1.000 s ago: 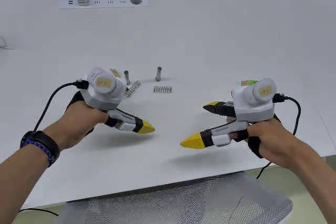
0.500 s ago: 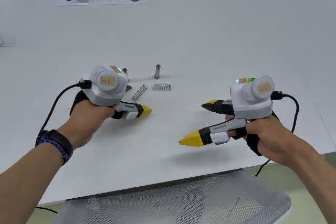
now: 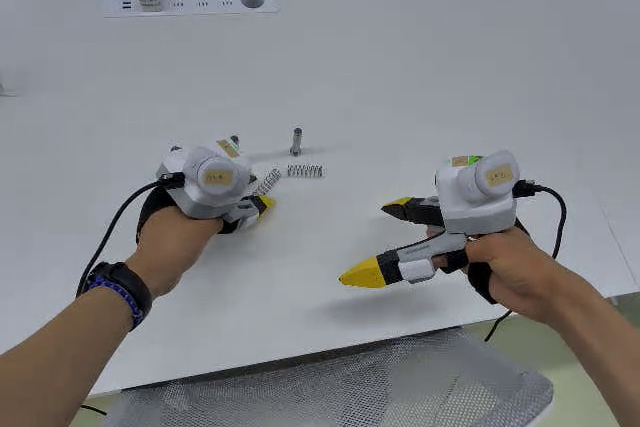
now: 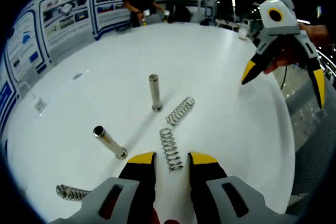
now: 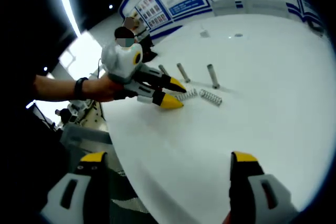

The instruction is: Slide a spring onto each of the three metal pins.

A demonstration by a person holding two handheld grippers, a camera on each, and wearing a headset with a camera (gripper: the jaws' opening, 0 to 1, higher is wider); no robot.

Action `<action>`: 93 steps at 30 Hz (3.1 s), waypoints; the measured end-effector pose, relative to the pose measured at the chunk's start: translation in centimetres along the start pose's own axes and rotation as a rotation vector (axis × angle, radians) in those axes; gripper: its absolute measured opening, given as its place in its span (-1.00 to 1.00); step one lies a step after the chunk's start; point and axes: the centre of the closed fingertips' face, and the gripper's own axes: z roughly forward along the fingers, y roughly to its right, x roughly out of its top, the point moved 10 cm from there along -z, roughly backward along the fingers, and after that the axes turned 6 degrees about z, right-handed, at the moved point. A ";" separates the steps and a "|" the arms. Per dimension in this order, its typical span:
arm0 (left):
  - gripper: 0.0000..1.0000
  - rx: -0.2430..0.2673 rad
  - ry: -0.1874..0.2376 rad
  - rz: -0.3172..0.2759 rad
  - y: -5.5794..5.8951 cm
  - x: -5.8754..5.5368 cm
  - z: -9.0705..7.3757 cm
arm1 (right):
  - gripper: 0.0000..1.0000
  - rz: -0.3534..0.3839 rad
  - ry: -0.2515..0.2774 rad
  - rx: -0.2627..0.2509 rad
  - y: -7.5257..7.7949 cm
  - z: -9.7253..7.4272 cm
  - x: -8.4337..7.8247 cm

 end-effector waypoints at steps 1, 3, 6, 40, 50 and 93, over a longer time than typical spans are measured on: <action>-0.54 -0.001 0.003 -0.002 0.0 0.0 0.1 | 0.97 0.001 0.001 0.000 0.1 0.0 0.0; -0.61 0.005 0.008 -0.002 0.0 0.0 0.2 | 0.97 0.002 0.003 -0.001 0.3 0.0 0.0; -0.73 0.019 0.013 -0.014 0.0 0.0 0.3 | 0.97 0.005 0.006 -0.003 0.5 -0.2 0.1; -0.80 0.057 0.024 -0.192 0.2 -2.9 -3.5 | 0.98 0.009 0.009 0.005 0.3 0.3 -0.2; -0.80 0.072 0.031 -0.215 0.5 -4.0 -5.4 | 0.98 -0.039 -0.009 0.022 -0.8 1.0 0.2; -0.80 0.145 0.069 -0.296 0.0 -7.8 -12.1 | 0.98 -0.096 -0.056 0.096 -3.9 4.7 1.5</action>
